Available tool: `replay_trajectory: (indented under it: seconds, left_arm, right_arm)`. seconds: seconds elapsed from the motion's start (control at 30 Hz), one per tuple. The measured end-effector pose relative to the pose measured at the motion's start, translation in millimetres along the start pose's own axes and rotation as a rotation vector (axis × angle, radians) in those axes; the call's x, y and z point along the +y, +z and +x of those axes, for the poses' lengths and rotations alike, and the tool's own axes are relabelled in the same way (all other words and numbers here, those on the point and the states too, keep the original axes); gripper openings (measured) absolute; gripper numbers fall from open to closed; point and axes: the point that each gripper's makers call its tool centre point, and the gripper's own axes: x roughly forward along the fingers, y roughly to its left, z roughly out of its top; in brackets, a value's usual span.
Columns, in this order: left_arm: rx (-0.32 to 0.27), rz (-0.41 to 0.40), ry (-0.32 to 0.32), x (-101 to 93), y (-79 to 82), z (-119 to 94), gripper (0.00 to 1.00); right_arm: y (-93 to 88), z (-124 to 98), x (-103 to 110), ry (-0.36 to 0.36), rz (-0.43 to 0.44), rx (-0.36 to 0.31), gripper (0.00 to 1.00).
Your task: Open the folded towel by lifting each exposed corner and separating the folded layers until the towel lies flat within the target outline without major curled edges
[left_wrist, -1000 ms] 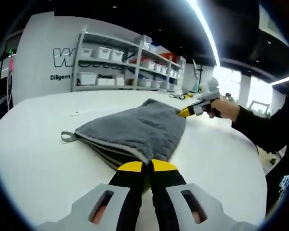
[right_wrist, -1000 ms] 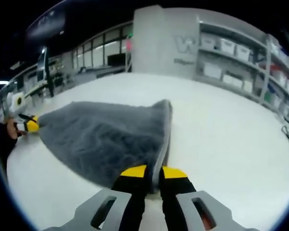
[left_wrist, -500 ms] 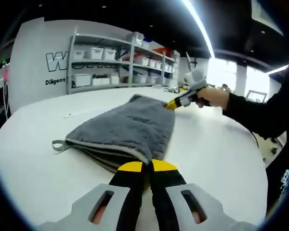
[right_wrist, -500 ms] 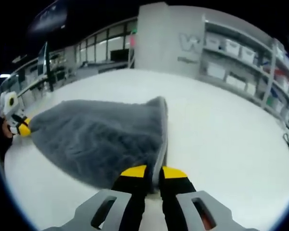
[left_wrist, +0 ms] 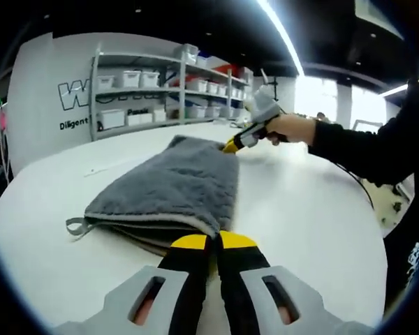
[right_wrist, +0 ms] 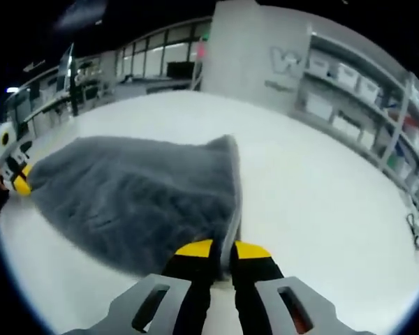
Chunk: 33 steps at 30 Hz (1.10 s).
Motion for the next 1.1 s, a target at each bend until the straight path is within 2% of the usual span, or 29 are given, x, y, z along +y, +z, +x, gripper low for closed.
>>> replay_trajectory:
  seconds: [0.63, 1.1]
  left_arm:
    - [0.019, 0.072, -0.060, -33.9, 2.4, 9, 0.02]
    - [0.026, 0.066, -0.104, -60.0, 2.4, 22, 0.02]
  right_arm:
    - [13.1, 26, -14, 0.016, -0.066, 0.048, 0.06]
    - [28.5, 47, -14, 0.044, -0.144, 0.077, 0.06]
